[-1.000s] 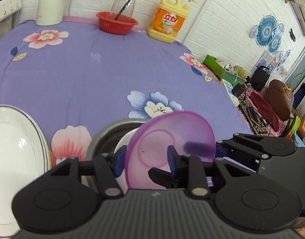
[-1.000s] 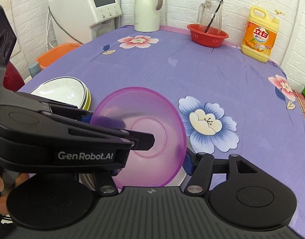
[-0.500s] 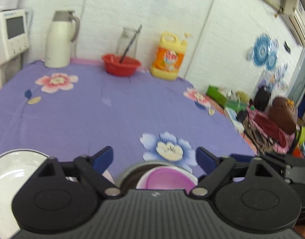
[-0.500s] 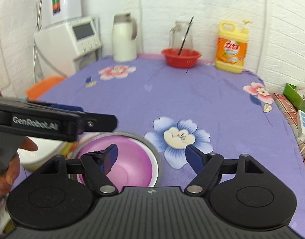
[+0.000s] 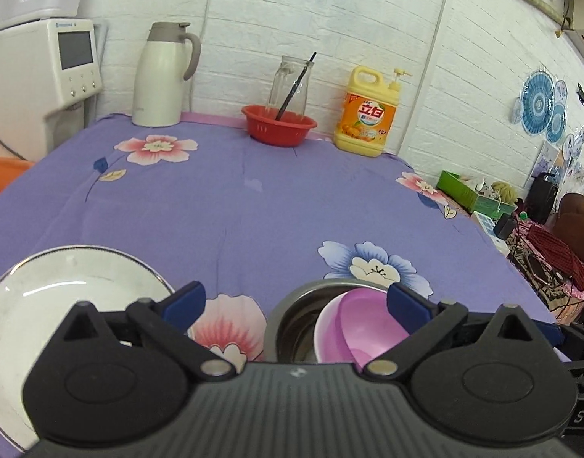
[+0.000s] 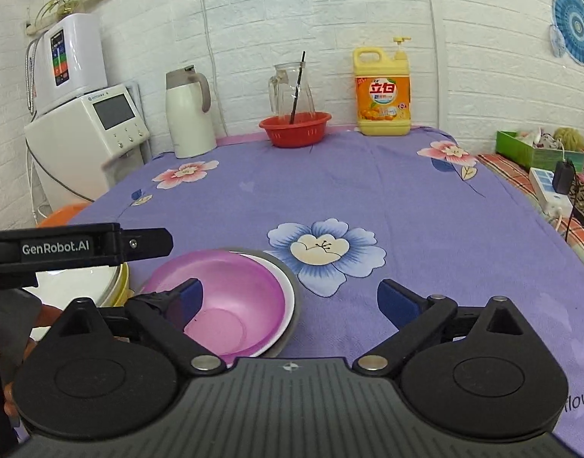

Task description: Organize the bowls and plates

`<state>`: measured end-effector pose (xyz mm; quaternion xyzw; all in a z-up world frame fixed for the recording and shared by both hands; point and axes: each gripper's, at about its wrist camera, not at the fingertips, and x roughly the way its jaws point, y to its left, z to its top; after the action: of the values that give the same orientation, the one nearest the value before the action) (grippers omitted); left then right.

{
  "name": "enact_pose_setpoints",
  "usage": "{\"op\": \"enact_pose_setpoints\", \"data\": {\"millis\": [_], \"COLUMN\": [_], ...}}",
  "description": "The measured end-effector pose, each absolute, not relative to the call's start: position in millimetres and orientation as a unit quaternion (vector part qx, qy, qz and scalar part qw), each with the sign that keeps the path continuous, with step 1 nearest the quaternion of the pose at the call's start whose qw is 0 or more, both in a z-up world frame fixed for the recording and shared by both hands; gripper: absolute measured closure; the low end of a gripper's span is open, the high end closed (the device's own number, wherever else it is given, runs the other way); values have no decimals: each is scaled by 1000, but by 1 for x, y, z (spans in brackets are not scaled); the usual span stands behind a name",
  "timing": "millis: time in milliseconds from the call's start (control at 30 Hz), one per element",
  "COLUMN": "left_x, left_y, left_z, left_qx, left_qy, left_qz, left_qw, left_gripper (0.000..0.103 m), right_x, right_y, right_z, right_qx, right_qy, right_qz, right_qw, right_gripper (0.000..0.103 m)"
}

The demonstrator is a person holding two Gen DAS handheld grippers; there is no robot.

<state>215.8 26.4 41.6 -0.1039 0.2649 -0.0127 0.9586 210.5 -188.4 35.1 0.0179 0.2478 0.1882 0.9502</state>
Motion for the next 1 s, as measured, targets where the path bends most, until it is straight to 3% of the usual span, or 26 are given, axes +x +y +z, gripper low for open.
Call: {"op": "enact_pose_setpoints", "data": {"millis": [700,1000], "left_x": [258,266], "left_y": [27,31], "left_z": [19,15], "left_qx": [-87,-30], "left_qy": [321,353], "left_qz": [-27,-105], "left_qw": [943,929], "left_gripper": [3,3], "right_x": [255,259], "right_y": [-171,-163], "right_z": [3,-3], "right_qx": [14,8], "right_qy": [318,331], "right_qz": [194,205], "right_qw": [928,921], "right_gripper": [0,0]}}
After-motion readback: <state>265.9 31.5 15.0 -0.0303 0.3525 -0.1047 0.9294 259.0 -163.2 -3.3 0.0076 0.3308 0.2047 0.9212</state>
